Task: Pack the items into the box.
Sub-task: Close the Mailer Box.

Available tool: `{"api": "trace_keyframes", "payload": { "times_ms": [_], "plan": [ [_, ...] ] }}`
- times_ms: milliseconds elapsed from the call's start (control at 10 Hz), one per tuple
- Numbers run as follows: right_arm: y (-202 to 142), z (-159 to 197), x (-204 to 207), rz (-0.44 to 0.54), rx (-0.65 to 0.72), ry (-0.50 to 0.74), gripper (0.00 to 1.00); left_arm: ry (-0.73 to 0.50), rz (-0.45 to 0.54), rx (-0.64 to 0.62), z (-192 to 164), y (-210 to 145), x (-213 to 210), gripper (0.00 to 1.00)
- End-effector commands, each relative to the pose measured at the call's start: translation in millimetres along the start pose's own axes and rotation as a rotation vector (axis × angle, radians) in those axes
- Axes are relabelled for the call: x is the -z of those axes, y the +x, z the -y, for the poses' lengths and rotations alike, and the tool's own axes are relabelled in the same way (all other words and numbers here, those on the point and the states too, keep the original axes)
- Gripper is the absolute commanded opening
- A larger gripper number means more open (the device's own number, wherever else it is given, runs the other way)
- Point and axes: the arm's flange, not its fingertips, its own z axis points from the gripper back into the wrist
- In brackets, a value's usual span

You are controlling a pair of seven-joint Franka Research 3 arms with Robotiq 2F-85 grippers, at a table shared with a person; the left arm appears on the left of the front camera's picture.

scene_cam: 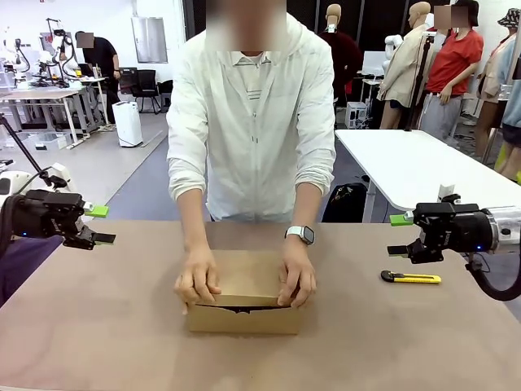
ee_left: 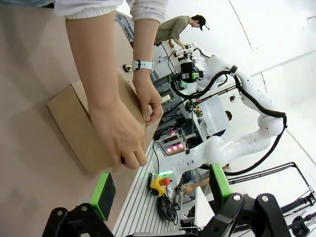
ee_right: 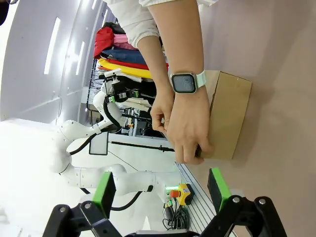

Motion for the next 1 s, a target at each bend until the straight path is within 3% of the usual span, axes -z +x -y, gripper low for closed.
{"api": "trace_keyframes", "payload": {
  "times_ms": [0,900],
  "plan": [
    [4.4,-1.0,-1.3,0.0,-0.02,0.006,1.0,-0.02,0.016,0.012,1.6,0.4,-0.9,1.0],
    [4.4,-1.0,-1.3,0.0,-0.02,0.006,1.0,-0.02,0.016,0.012,1.6,0.4,-0.9,1.0]
  ]
}}
